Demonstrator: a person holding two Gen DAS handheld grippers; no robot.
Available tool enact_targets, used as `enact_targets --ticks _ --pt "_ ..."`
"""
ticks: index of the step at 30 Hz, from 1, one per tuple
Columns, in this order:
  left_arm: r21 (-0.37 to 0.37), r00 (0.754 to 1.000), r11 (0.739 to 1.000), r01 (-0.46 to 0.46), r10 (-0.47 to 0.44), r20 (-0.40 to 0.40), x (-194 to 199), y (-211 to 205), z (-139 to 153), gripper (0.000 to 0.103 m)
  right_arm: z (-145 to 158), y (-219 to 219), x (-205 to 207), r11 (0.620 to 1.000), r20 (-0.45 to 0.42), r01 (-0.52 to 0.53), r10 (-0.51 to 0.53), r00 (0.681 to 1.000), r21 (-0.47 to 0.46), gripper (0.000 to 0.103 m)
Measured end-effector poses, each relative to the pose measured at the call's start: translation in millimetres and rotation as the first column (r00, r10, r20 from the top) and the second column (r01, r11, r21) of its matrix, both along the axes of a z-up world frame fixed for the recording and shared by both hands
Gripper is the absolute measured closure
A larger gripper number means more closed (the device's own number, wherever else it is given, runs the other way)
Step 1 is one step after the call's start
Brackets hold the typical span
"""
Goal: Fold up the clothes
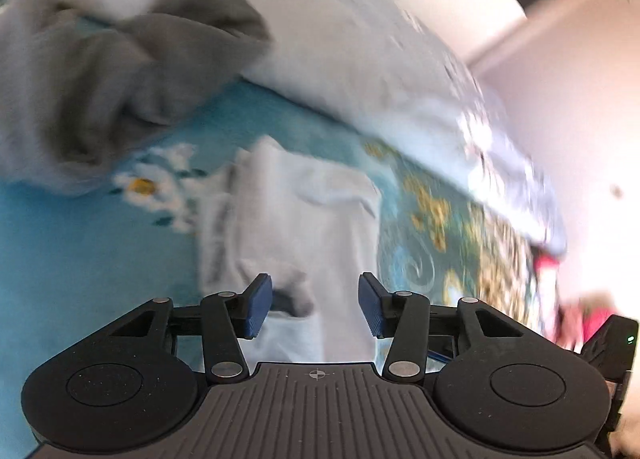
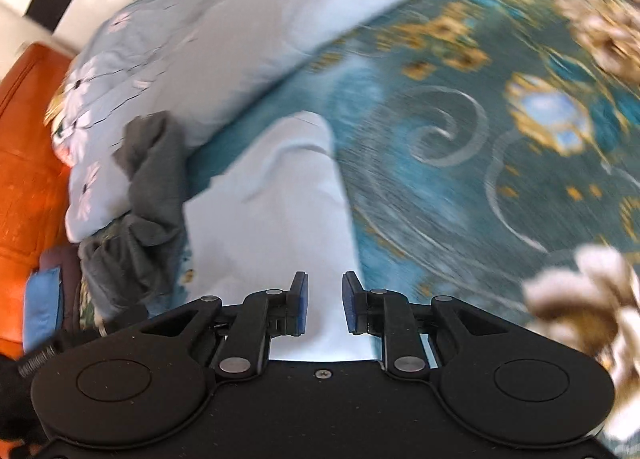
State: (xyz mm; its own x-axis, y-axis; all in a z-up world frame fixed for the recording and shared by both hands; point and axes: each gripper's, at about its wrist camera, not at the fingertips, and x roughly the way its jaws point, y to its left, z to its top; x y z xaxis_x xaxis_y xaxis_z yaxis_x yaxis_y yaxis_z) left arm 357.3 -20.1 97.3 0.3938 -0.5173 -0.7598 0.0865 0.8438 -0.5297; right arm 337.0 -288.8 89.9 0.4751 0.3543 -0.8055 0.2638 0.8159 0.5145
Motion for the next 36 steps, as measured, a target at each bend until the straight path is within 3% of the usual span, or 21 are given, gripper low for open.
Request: enact_targets --ticks 4,10,11,15,18,22,27,30,34,35,36 --pt "0.012 0.995 0.996 0.084 -0.083 -0.063 10.8 -25.2 -20.5 0.058 -12.9 -0.6 -13.6 0.999 -0.011 0.027 -0.026 1.000 0.045 0.081" --pt "0.054 0.993 0.998 0.024 -0.018 -0.115 2.2 -23.1 -32.4 0.059 -17.5 -3.6 -19.5 0.995 -0.004 0.050 -0.049 0.999 0.083 0.080" --pt "0.043 0.993 0.999 0.010 -0.005 -0.120 -0.8 -17.8 -34.2 0.062 -18.5 -4.3 -19.7 0.995 -0.006 0.052 -0.052 0.999 0.086 0.080" --pt "0.009 0.992 1.000 -0.001 0.002 -0.122 -11.6 -5.7 -40.9 0.097 -22.6 -9.0 -22.2 0.994 -0.016 0.057 -0.056 0.998 0.089 0.080" --pt "-0.052 0.990 0.997 -0.060 0.053 -0.128 -10.6 6.6 -42.2 0.101 -25.5 -12.1 -25.5 0.993 -0.026 0.062 -0.060 0.998 0.098 0.080" --pt "-0.061 0.989 0.991 -0.122 0.116 -0.094 -21.2 27.0 -33.9 0.101 -29.0 -14.4 -29.8 0.994 -0.042 0.060 -0.056 0.998 0.094 0.080" --pt "0.046 0.972 0.984 -0.173 0.178 -0.154 -33.5 49.9 -53.4 0.102 -34.1 -13.9 -31.9 0.993 -0.056 0.048 -0.042 0.998 0.107 0.080" --pt "0.016 0.957 0.976 -0.217 0.216 -0.193 -38.1 62.1 -68.2 0.102 -38.3 -8.5 -31.2 0.992 -0.061 0.030 -0.023 0.998 0.120 0.075" --pt "-0.035 0.946 0.964 -0.265 0.253 -0.201 -42.4 74.8 -66.5 0.101 -47.4 -0.6 -33.5 0.990 -0.063 0.024 -0.015 0.998 0.142 0.069" --pt "-0.045 0.945 0.961 -0.272 0.258 -0.199 -43.1 77.5 -63.9 0.098 -50.7 0.8 -35.5 0.988 -0.065 0.030 -0.021 0.998 0.149 0.066" --pt "-0.053 0.944 0.960 -0.276 0.261 -0.200 -43.6 79.2 -61.2 0.088 -54.5 1.7 -38.5 0.986 -0.070 0.042 -0.032 0.997 0.159 0.060"
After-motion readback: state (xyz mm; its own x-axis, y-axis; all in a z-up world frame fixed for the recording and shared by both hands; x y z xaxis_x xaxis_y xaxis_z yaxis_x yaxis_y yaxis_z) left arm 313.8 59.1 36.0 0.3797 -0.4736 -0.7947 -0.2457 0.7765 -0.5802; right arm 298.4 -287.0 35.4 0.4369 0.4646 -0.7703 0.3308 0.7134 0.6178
